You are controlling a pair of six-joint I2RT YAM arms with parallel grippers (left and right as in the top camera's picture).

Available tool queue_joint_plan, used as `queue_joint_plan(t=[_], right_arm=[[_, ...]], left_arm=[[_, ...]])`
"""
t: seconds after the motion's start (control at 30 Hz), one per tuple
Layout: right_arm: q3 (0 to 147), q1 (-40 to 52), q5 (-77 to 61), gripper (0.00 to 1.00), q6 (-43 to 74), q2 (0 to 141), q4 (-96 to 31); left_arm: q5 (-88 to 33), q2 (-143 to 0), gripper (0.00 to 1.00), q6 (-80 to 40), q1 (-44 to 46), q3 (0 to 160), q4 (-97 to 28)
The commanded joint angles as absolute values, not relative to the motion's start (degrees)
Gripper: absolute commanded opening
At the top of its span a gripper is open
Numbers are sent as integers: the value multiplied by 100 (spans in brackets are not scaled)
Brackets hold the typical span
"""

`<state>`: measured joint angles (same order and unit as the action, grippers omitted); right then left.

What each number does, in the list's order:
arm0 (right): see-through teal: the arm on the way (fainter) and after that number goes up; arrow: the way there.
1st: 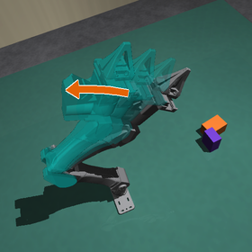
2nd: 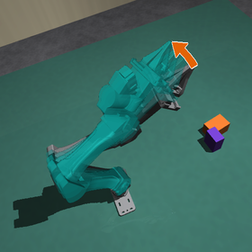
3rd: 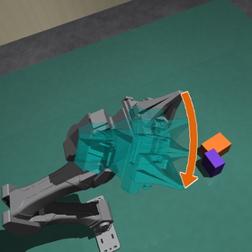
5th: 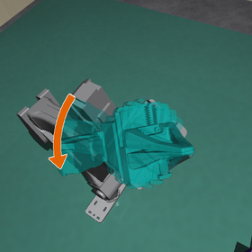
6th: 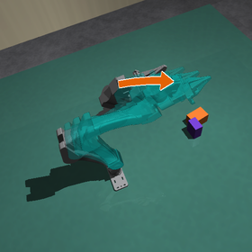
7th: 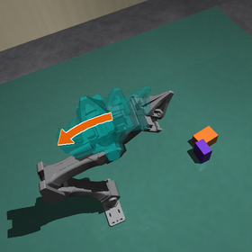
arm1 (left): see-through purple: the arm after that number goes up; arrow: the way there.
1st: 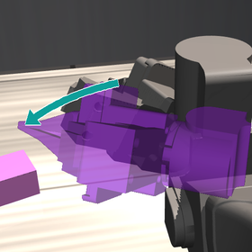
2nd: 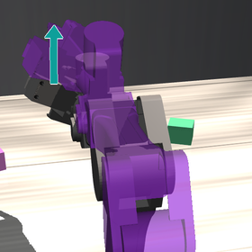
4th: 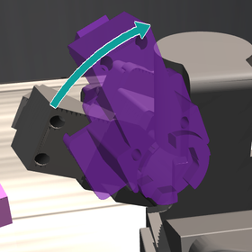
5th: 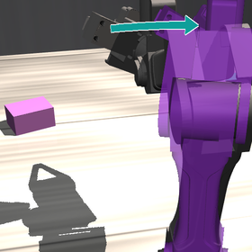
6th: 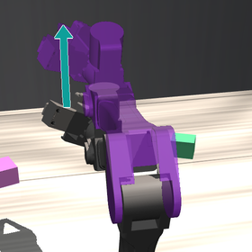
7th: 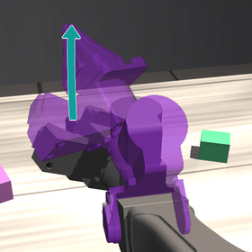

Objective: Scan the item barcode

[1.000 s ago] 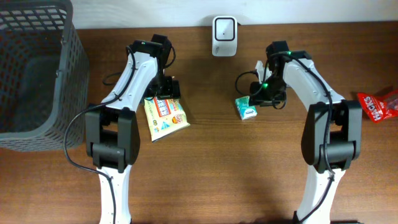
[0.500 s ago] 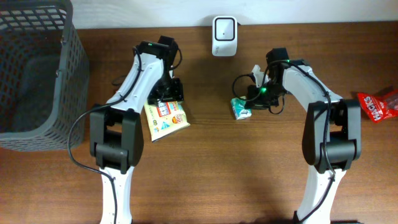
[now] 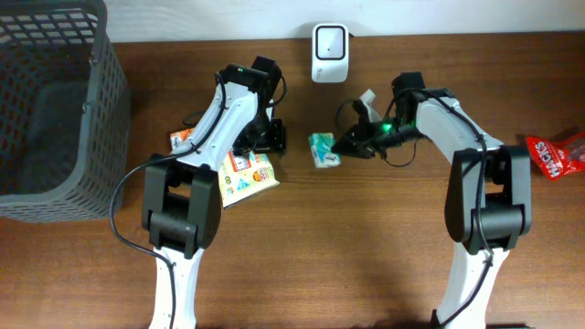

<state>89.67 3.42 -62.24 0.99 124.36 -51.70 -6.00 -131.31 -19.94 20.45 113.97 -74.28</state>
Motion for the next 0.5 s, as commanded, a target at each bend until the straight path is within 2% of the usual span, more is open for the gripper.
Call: queue_joint_plan(t=[0.0, 0.47], right_arm=[[8930, 97, -8003, 4, -134, 12414, -5137], [8930, 73, -8534, 4, -172, 12414, -5142]], left_arm=[[-622, -13126, 99, -1966, 2008, 11360, -7435], [-620, -13126, 99, -1966, 2010, 11360, -7430]])
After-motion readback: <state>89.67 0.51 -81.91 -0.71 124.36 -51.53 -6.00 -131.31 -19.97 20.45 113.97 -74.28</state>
